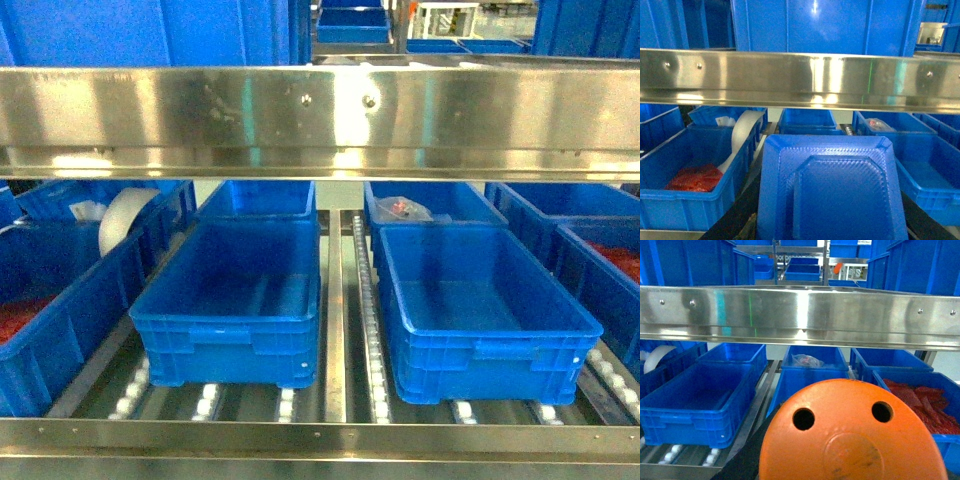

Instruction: Sort blue parts and orange caps into right shelf containers

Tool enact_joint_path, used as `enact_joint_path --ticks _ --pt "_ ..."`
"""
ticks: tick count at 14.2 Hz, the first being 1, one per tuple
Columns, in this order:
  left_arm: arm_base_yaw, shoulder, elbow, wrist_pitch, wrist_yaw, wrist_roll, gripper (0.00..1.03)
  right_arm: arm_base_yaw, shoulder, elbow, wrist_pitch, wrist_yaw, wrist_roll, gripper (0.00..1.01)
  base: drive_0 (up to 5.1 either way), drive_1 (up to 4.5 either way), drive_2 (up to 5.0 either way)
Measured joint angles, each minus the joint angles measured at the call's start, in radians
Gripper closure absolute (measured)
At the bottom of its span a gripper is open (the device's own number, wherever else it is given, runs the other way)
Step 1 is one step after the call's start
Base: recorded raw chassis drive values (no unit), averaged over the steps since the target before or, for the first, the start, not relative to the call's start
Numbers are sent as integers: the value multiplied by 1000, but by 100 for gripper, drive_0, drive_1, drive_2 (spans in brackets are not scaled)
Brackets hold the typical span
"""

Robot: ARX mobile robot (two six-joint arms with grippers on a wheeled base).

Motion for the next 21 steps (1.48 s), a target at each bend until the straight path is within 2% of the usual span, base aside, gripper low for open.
enact_joint_path --ticks 21 --pt "0 0 0 -1 0 0 60 0 0 0 -1 0 7 57 0 0 0"
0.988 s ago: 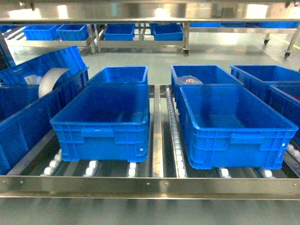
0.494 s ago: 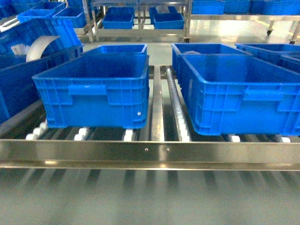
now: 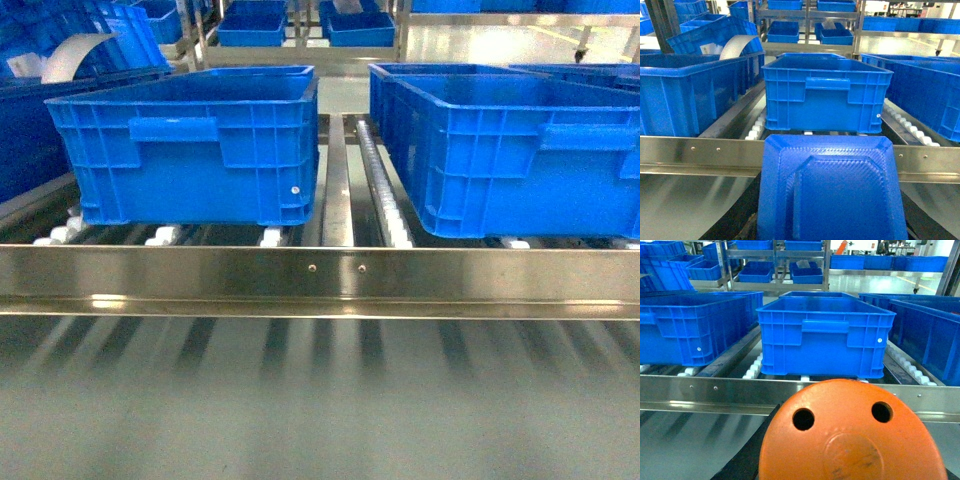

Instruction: Sort blue parts and orange caps into right shelf containers

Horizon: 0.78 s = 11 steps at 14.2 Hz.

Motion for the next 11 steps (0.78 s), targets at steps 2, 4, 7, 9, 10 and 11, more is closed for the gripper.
enact_joint_path --ticks 2,4,7,9,10,11 --pt "0 0 0 0 0 0 60 0 0 0 0 0 0 57 0 0 0" --pt "0 0 0 1 0 0 60 0 0 0 1 0 0 57 0 0 0" --pt "0 0 0 1 0 0 60 0 0 0 1 0 0 57 0 0 0" --pt "0 0 0 1 0 0 60 0 0 0 1 0 0 57 3 218 -212" --pt "0 0 0 5 0 0 60 0 0 0 6 0 0 57 -1 427 -428" --pt "0 0 0 0 0 0 60 0 0 0 0 0 0 57 -3 424 -430"
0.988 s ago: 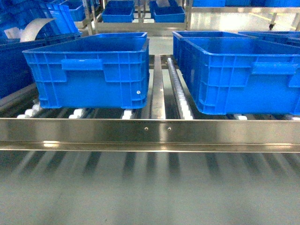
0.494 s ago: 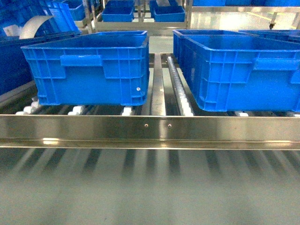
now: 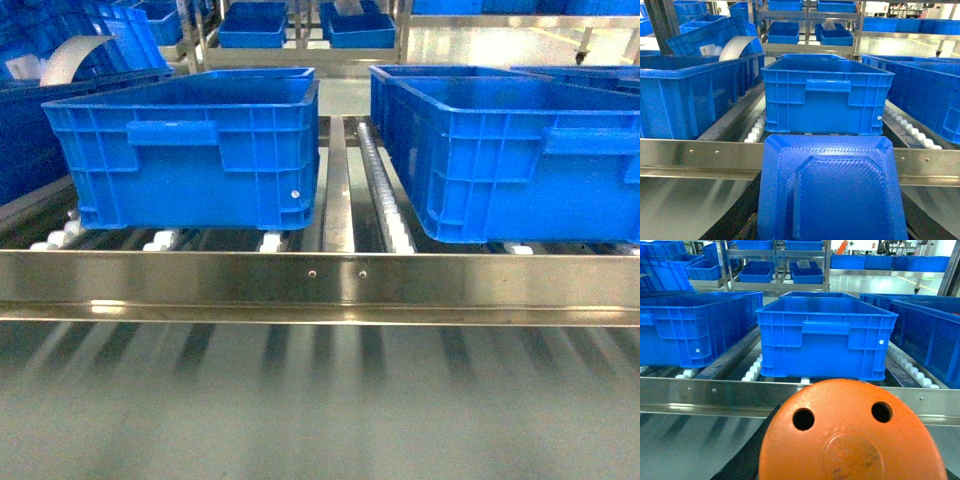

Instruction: Sort blue parts and orange caps into right shelf containers

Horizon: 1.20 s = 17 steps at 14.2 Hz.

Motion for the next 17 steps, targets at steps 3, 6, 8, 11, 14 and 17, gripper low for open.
enact_joint_path --ticks 3,6,8,11,14,17 --pt "0 0 0 0 0 0 60 0 0 0 2 0 0 57 6 433 -421" --pt "0 0 0 1 0 0 60 0 0 0 1 0 0 57 10 437 -417" --pt "0 0 0 1 0 0 60 0 0 0 2 0 0 57 6 433 -421" --pt "0 0 0 2 -1 0 60 0 0 0 3 0 0 57 3 430 -424" --pt "0 0 0 2 0 0 60 0 0 0 3 0 0 57 1 143 -141" --pt "0 0 0 1 0 0 60 0 0 0 1 0 0 57 0 0 0"
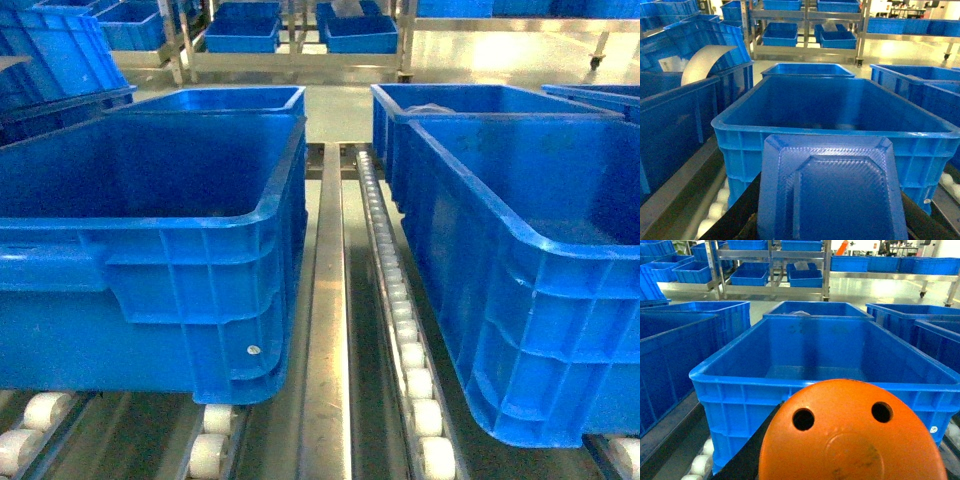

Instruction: Sort blue parts and orange caps into right shelf containers

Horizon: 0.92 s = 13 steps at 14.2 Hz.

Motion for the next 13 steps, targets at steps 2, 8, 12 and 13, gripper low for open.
enact_joint_path --ticks 2,8,12,13 --pt "0 0 0 0 0 0 60 0 0 0 0 0 0 57 0 0 0" --pt "0 0 0 0 0 0 60 0 0 0 0 0 0 57 0 0 0" --pt "0 0 0 0 0 0 60 0 0 0 0 0 0 57 0 0 0" --pt "0 0 0 0 0 0 60 0 0 0 0 0 0 57 0 0 0"
